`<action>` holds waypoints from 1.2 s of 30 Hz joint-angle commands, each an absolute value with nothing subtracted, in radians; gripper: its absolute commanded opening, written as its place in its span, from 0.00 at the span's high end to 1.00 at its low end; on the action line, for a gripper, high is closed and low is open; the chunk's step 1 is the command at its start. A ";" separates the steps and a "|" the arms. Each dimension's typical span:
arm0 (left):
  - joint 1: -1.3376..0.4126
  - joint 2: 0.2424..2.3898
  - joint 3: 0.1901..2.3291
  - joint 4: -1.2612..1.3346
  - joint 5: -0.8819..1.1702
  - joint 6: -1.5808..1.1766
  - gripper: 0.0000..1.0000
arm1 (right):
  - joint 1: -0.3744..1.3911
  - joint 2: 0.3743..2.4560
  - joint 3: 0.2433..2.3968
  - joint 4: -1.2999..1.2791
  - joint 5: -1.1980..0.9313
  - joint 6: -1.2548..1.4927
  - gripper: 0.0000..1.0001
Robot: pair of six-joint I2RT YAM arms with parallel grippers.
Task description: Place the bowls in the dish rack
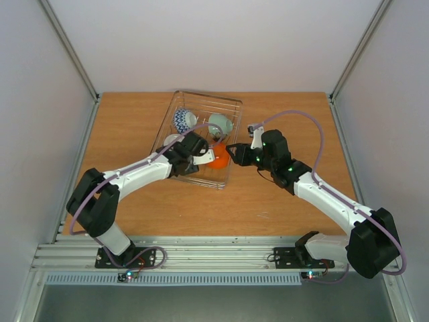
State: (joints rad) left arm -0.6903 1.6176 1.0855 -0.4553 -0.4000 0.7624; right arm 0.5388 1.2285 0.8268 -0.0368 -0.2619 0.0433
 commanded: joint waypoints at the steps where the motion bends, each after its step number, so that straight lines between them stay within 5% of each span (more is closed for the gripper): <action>1: -0.687 1.627 1.132 -0.558 -0.320 0.731 0.65 | 0.544 1.216 0.820 -0.019 -0.250 0.041 0.51; 11: -0.686 1.645 1.137 -0.615 -0.278 0.716 0.40 | 0.545 1.204 0.815 -0.019 -0.246 0.045 0.51; 18: -0.687 1.640 1.139 -0.653 -0.225 0.701 0.14 | 0.544 1.204 0.813 -0.016 -0.244 0.047 0.51; 36: -0.688 1.581 1.161 -0.768 -0.115 0.657 0.09 | 0.544 1.202 0.810 -0.015 -0.240 0.053 0.51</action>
